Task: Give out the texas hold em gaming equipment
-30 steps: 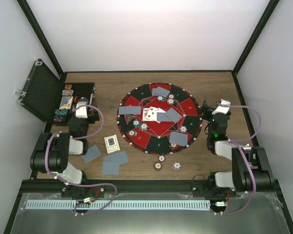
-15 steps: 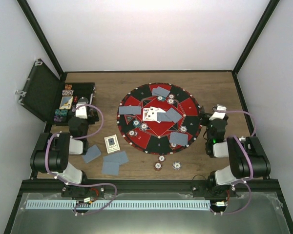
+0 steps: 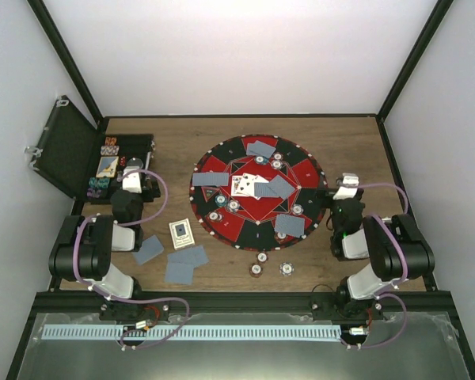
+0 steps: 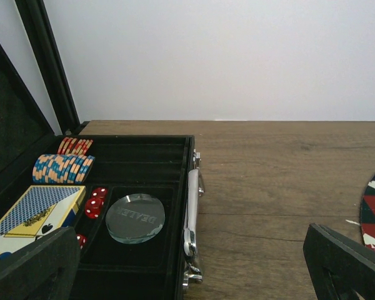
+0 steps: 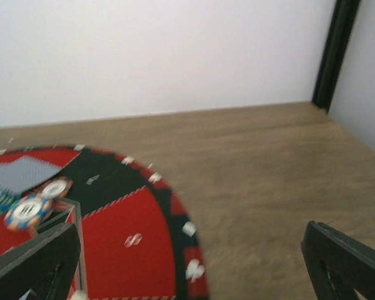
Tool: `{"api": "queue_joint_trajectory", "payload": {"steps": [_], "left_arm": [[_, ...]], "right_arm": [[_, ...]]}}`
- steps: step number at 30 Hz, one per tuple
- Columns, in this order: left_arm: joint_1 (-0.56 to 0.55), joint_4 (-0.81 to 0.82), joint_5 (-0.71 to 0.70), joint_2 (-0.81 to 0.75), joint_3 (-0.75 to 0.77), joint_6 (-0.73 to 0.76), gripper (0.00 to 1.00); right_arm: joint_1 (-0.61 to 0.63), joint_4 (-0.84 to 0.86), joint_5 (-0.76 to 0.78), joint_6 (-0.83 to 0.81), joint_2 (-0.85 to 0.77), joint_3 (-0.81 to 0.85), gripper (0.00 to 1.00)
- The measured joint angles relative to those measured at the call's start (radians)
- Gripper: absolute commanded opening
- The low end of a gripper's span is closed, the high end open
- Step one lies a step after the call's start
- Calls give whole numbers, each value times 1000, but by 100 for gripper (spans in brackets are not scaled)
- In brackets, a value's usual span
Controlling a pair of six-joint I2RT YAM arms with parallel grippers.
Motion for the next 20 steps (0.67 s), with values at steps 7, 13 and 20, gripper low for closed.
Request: {"api": "queue_joint_trajectory", "payload": {"steps": [7,13,20], "left_arm": [[0,0,0,0,0,0,100],[0,0,0,0,0,0,100],[0,0,0,0,0,0,100]], "right_arm": [[35,56,-5,-34,8,-42,100],[28,58,-19,-34,8,-28,100],[4,31,-63,-31,8,-7,100]]}}
